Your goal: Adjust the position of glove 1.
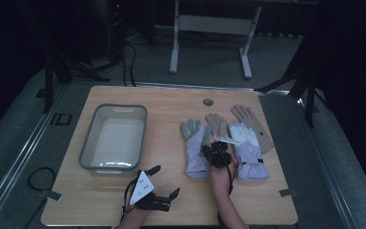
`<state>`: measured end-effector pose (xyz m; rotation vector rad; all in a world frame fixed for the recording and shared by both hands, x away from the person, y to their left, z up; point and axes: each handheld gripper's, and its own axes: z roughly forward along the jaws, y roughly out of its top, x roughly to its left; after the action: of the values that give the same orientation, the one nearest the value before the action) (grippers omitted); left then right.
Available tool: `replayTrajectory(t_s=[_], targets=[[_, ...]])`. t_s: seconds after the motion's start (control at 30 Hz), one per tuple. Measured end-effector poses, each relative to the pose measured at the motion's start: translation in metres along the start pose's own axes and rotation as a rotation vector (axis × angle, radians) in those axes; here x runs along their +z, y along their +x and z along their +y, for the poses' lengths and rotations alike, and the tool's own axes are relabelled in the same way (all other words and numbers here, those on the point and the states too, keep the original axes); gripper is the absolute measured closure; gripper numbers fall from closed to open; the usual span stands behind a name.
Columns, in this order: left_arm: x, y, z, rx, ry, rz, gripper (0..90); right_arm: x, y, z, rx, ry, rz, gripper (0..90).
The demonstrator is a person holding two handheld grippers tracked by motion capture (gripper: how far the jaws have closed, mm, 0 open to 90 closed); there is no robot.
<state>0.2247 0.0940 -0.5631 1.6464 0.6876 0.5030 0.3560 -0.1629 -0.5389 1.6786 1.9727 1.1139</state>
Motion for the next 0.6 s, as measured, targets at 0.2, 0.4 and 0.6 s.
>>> replayTrajectory(t_s=[0.2,0.4,0.6], targets=[[0.0,0.0,0.0,-0.001,-0.001,-0.001,0.0,0.004,-0.004,0.001,-0.004,0.0,-0.005,82.4],[0.0,0.0,0.0,-0.001,0.001,-0.002,0.0,-0.017,-0.002,0.018,-0.053,-0.016,0.052,69.4],[0.0,0.0,0.0,-0.001,0.0,-0.002,0.0,-0.039,-0.012,0.038,-0.187,-0.025,0.122,57.2]])
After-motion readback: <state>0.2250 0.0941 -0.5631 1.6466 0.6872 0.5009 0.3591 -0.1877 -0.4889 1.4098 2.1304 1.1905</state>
